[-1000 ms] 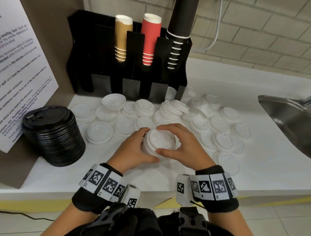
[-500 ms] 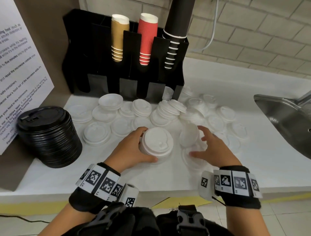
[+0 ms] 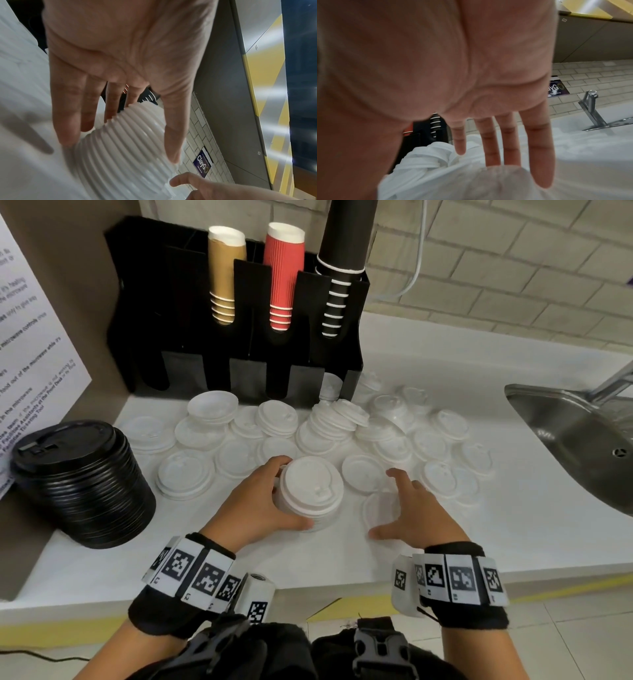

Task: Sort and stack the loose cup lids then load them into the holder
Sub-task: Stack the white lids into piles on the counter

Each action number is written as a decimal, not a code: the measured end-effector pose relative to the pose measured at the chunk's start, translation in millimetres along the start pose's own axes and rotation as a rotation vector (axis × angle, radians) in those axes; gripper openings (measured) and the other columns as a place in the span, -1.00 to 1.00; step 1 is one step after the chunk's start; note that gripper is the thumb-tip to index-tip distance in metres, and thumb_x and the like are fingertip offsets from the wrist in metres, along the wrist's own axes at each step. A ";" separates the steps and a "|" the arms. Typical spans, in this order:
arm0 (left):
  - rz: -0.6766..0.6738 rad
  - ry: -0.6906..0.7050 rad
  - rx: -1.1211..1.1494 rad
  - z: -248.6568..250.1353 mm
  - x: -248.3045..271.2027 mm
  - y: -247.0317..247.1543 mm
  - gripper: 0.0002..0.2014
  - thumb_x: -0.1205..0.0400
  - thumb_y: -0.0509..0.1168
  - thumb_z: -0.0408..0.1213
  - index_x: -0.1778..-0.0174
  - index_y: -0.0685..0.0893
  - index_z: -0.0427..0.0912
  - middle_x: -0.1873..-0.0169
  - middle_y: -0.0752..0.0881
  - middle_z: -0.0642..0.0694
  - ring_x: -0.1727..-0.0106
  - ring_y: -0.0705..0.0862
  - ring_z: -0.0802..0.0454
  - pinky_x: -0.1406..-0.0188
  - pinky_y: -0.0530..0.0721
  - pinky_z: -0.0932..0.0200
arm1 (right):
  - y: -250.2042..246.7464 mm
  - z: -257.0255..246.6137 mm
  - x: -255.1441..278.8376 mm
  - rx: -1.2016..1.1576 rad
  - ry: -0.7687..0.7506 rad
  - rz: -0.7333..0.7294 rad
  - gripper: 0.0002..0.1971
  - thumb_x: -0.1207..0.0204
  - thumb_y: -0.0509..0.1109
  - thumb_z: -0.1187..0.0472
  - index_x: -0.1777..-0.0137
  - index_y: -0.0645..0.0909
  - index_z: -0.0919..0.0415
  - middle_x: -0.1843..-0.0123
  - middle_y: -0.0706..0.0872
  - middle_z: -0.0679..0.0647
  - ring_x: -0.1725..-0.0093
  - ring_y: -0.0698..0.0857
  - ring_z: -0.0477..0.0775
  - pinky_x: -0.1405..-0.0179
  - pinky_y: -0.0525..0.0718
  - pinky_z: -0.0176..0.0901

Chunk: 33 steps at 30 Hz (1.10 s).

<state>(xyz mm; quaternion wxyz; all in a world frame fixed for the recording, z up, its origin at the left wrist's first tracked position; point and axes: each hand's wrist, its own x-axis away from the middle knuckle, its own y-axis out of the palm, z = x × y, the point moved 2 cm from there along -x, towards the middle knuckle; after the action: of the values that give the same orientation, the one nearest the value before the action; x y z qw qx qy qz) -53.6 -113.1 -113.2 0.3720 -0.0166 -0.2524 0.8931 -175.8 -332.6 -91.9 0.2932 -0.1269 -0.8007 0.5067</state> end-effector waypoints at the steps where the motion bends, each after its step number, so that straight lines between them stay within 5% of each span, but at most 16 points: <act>1: -0.003 -0.003 -0.004 -0.4 0.0 -0.1 0.00 -0.21 0.71 -0.08 -0.53 0.30 0.15 -0.32 0.50 0.20 -0.28 0.54 0.19 -0.17 0.48 0.29 | -0.1 -0.3 0.9 -0.010 -0.007 -0.009 0.04 -0.22 0.68 0.02 -0.58 0.06 -0.09 -0.32 0.44 0.12 -0.36 0.44 0.20 -0.25 0.48 0.02; 5: -0.004 0.012 0.000 -1.3 -0.1 -1.1 0.09 -0.21 0.71 -0.07 -0.58 0.19 0.20 -0.24 0.44 0.26 -0.16 0.50 0.36 -0.01 0.40 0.51 | -10.8 -2.2 6.6 -0.087 -0.083 -0.053 -0.15 -0.27 0.62 0.02 -0.49 0.20 -0.20 -0.21 0.47 0.02 -0.21 0.50 0.02 -0.06 0.46 -0.17; 9: 0.003 0.021 0.007 -1.8 -0.9 0.3 0.05 -0.22 0.70 -0.09 -0.54 0.21 0.18 -0.20 0.43 0.28 -0.13 0.50 0.38 -0.02 0.44 0.49 | -26.6 -13.4 10.7 -0.314 -0.226 0.030 -0.35 -0.24 0.64 0.02 -0.31 0.44 -0.24 -0.20 0.58 -0.10 -0.12 0.57 -0.15 0.12 0.48 -0.37; 14: 0.005 0.024 0.045 -2.6 -0.3 1.6 -0.05 -0.20 0.71 -0.08 -0.41 0.28 0.22 -0.16 0.47 0.39 -0.15 0.52 0.45 -0.04 0.51 0.44 | -22.0 -45.0 11.8 -0.517 -0.413 0.157 -0.47 -0.28 0.64 0.05 -0.23 0.54 -0.15 -0.22 0.61 -0.13 -0.14 0.61 -0.17 0.09 0.58 -0.43; 21: 0.043 0.044 0.079 -0.3 1.6 3.6 -0.16 -0.21 0.71 -0.11 -0.33 0.40 0.26 -0.13 0.61 0.30 -0.08 0.60 0.46 -0.06 0.61 0.34 | -7.1 -77.1 6.5 -0.374 -0.555 0.165 -0.50 -0.30 0.63 0.09 -0.26 0.64 -0.07 -0.26 0.54 -0.10 -0.19 0.51 -0.27 -0.11 0.46 -0.52; 28: 0.059 0.043 0.086 1.6 1.0 6.1 -0.20 -0.21 0.71 -0.14 -0.29 0.44 0.23 -0.10 0.65 0.24 -0.08 0.65 0.34 -0.05 0.66 0.29 | -1.8 -88.8 7.6 -0.225 -0.585 0.122 -0.48 -0.28 0.61 0.09 -0.29 0.66 -0.06 -0.36 0.49 -0.03 -0.34 0.50 0.00 -0.32 0.52 -0.11; 33: 0.060 0.036 0.057 1.1 -1.2 6.3 -0.18 -0.19 0.71 -0.12 -0.27 0.40 0.29 -0.08 0.59 0.34 -0.04 0.60 0.50 0.12 0.54 0.58 | 3.2 -88.8 7.1 -0.198 -0.583 0.116 -0.48 -0.28 0.62 0.09 -0.28 0.65 -0.07 -0.37 0.47 -0.03 -0.34 0.48 0.02 -0.33 0.50 -0.11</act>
<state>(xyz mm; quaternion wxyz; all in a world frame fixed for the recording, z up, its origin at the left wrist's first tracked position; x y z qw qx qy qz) -57.1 -118.2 -115.3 0.3497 -0.0295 -0.2195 0.9103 -128.5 -262.1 -64.4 0.0080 -0.0496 -0.8880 0.4571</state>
